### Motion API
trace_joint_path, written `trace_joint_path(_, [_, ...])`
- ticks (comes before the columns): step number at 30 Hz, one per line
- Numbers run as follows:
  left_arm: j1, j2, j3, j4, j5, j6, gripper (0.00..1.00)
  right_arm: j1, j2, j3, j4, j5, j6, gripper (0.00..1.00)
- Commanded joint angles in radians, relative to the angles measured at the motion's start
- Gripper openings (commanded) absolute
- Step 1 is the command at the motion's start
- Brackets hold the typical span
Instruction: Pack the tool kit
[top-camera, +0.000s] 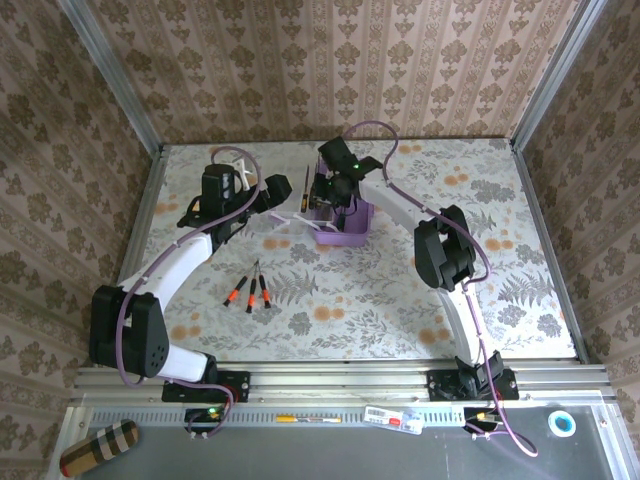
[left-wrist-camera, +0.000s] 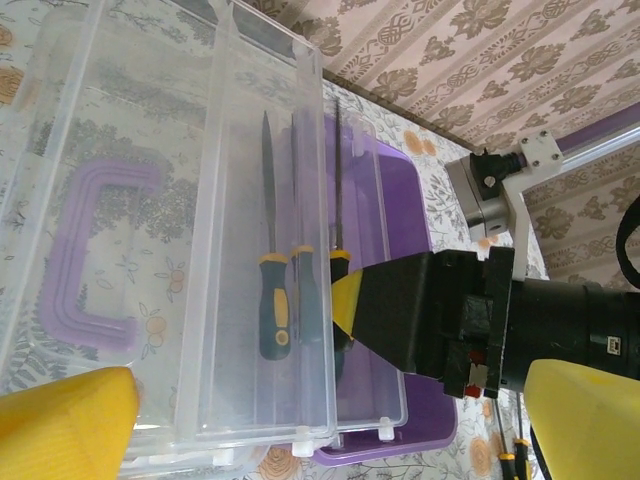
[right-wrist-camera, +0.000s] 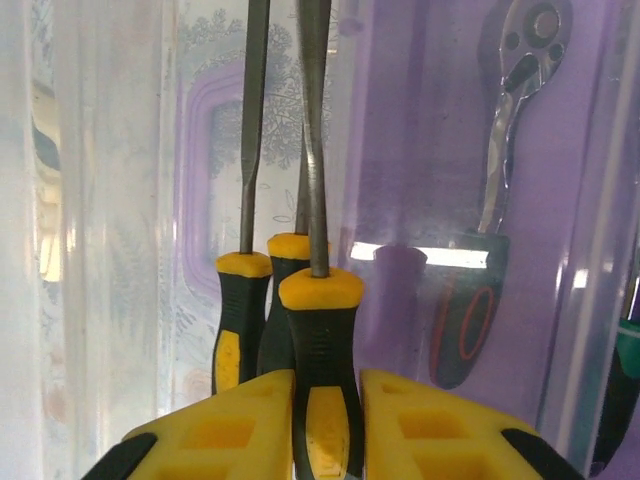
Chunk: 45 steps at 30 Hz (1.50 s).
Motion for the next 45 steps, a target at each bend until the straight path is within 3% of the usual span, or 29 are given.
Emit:
trace_joint_path(1, [0.009, -0.020, 0.001, 0.032, 0.029, -0.024, 1.00, 0.004, 0.020, 0.054, -0.042, -0.019, 0.006, 0.29])
trace_joint_path(3, [0.008, -0.020, 0.000, 0.033, 0.032, -0.022, 1.00, 0.005, 0.017, 0.066, -0.046, -0.023, 0.006, 0.33])
trace_joint_path(12, [0.008, -0.022, -0.001, 0.033, 0.030, -0.022, 1.00, 0.005, -0.055, 0.055, -0.066, -0.011, -0.020, 0.34])
trace_joint_path(18, [0.008, -0.020, -0.001, 0.035, 0.036, -0.028, 1.00, 0.002, -0.229, -0.095, -0.027, 0.055, -0.053, 0.34])
trace_joint_path(24, [-0.010, -0.028, -0.003, 0.049, 0.053, -0.040, 1.00, -0.032, -0.441, -0.367, 0.049, 0.106, -0.079, 0.36])
trace_joint_path(35, [-0.137, 0.000, 0.011, 0.048, 0.087, -0.028, 1.00, -0.278, -0.772, -0.953, 0.081, 0.183, -0.136, 0.39])
trace_joint_path(45, [-0.302, 0.035, 0.016, 0.059, 0.118, -0.008, 1.00, -0.415, -0.812, -1.127, 0.045, 0.281, -0.143, 0.35])
